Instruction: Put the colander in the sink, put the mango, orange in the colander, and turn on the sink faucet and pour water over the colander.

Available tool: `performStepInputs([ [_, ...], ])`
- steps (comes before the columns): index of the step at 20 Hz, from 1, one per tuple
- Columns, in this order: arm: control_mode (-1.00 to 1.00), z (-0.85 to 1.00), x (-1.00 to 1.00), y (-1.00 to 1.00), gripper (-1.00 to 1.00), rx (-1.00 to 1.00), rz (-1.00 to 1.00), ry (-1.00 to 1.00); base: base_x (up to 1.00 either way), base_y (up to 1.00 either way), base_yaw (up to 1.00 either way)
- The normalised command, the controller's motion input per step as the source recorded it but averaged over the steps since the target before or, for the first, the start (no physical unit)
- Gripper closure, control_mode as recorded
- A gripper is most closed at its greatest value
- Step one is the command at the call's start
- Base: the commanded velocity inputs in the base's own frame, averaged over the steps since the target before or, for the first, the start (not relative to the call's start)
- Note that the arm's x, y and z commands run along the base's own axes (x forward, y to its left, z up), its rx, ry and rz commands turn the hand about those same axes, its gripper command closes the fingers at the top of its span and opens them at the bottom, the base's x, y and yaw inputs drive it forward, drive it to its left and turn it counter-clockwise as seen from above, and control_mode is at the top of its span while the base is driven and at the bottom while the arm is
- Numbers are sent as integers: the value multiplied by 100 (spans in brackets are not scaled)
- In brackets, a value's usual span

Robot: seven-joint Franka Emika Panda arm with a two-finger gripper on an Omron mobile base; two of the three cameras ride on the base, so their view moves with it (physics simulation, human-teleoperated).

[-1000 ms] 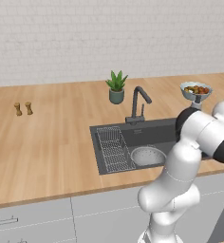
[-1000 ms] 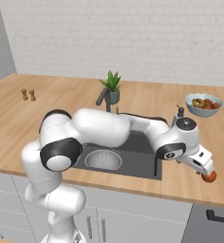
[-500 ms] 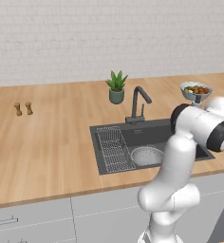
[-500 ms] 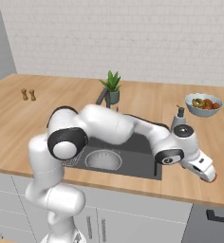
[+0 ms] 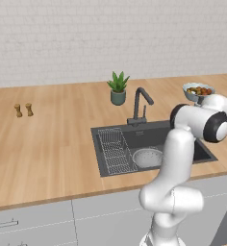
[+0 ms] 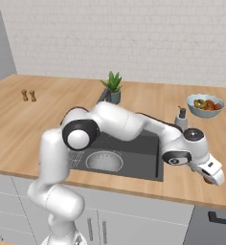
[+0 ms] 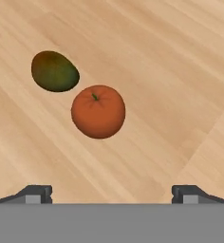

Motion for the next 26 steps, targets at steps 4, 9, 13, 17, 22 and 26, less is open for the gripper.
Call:
performStepInputs([
  [4, -100, -14, 18, -11, -100, 8, 0, 0, 0, 0, 0],
  [9, -100, -22, 21, -3, -100, 5, 0, 0, 0, 0, 0],
  [13, -100, -32, 40, -7, -100, 1, 0, 0, 0, 0, 0],
  [17, -100, -36, 36, -18, -100, 0, -1, 0, 0, 0, 0],
  [22, -100, -33, 17, -31, -100, 0, -3, 0, 0, 0, 0],
  [26, -100, -23, 9, -31, -100, 0, -2, 0, 0, 0, 0],
])
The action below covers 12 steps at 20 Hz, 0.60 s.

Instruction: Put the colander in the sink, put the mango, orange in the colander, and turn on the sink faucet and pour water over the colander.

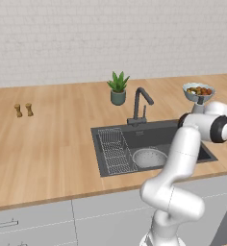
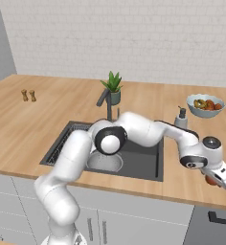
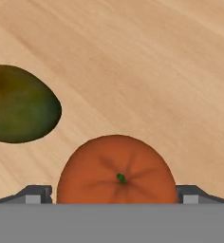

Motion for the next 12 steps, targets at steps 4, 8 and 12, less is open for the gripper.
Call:
performStepInputs([
  [4, -100, -18, 18, -19, -100, 0, 0, 0, 0, 0, 0],
  [8, -100, -13, 5, -1, 100, 2, 0, 0, 0, 0, 0],
  [12, -100, -19, -24, 8, 100, 4, 0, 1, 0, 0, 0],
])
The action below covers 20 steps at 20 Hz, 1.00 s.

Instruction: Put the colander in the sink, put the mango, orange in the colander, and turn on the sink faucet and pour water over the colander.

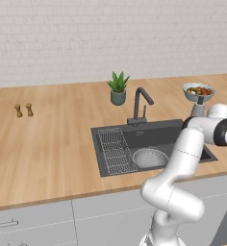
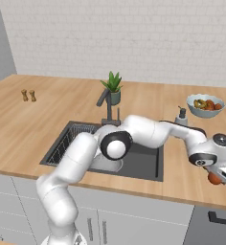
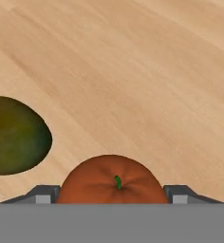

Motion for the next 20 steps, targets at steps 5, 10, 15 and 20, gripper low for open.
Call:
performStepInputs([
  [5, -100, -27, -54, 38, 100, 2, 0, 0, 0, 0, 0],
  [10, -100, -3, -49, 87, 100, 0, 0, 0, 0, 0, 0],
  [15, -100, 18, -9, 100, 100, 1, 0, -1, 0, 0, 0],
  [20, -100, 31, 13, 100, 100, 5, 4, 0, 0, 0, 0],
])
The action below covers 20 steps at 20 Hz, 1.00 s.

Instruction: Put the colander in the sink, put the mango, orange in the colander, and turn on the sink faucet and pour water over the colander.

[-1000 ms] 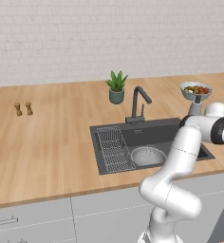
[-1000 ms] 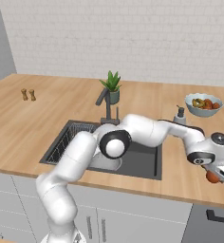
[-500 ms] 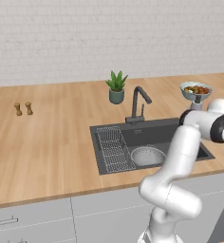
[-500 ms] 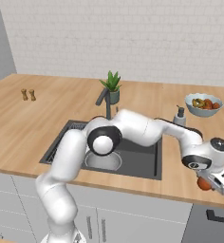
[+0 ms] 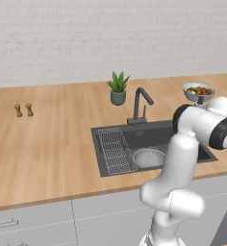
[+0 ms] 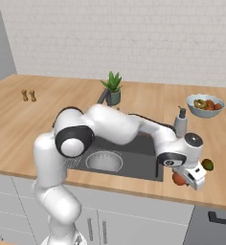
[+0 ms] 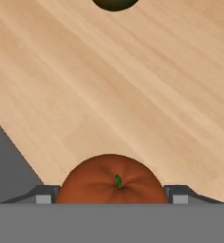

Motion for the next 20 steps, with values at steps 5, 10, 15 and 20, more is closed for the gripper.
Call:
performStepInputs([
  [5, -100, 26, 33, 100, 100, 11, 8, 0, 0, 0, 0],
  [10, -100, 20, 51, 100, 100, 15, 12, 0, 0, 0, 0],
  [15, -100, 6, 57, 100, 100, 15, 15, 1, 0, 0, 0],
  [20, -100, 0, 52, 92, 100, 12, 15, 2, 0, 0, 0],
])
